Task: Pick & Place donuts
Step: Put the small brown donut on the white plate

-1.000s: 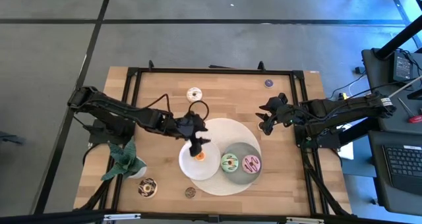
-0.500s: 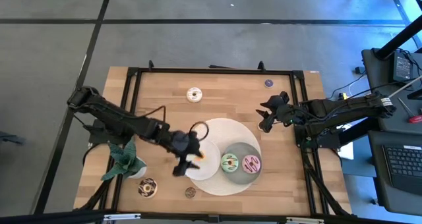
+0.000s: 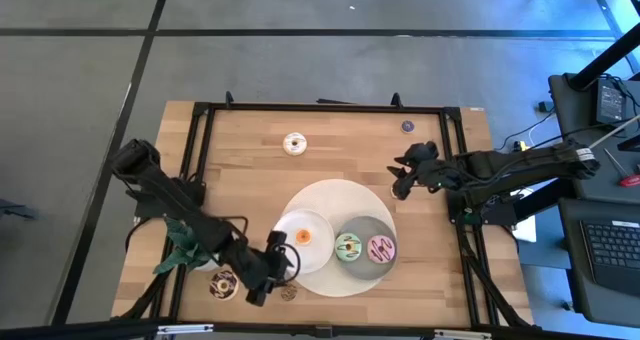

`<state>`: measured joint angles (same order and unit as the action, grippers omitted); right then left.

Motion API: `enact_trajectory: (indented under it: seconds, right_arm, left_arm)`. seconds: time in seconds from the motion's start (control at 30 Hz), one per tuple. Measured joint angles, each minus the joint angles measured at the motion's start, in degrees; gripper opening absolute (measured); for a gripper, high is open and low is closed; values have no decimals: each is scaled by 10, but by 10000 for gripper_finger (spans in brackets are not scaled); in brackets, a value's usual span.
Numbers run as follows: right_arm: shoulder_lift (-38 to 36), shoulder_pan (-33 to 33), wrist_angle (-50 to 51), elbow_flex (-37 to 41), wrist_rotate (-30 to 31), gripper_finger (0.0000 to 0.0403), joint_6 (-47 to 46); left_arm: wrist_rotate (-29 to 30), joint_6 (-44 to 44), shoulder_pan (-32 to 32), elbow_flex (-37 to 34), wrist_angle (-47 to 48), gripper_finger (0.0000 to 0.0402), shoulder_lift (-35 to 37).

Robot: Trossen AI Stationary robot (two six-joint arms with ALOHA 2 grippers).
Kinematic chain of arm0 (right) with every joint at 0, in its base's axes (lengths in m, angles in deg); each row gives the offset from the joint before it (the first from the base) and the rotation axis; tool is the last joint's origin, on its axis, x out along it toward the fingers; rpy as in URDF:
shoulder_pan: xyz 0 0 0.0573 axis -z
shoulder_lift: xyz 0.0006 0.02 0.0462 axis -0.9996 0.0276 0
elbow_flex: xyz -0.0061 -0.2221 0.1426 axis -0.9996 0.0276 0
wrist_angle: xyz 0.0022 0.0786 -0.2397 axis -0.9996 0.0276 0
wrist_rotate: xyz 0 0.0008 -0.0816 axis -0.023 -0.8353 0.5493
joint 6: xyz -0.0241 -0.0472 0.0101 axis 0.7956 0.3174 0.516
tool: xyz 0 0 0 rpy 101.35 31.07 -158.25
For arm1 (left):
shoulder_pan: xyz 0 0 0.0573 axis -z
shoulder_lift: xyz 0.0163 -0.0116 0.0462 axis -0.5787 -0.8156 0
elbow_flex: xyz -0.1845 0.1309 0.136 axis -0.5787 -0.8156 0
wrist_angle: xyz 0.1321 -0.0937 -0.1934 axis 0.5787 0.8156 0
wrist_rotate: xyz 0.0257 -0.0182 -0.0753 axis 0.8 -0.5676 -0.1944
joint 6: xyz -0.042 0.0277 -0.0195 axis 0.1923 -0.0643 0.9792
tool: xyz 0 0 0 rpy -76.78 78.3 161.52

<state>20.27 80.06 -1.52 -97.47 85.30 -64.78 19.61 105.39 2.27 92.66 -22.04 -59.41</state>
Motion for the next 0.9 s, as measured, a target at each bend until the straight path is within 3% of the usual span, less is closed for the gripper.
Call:
enact_trajectory:
  seconds: [0.5,0.9]
  right_arm:
    - [71,0,-1,0,-13,168,-10]
    - [68,0,1,0,-21,168,0]
  left_arm:
    - [3,114,22,0,-42,175,-118]
    - [-4,115,30,0,-45,138,-128]
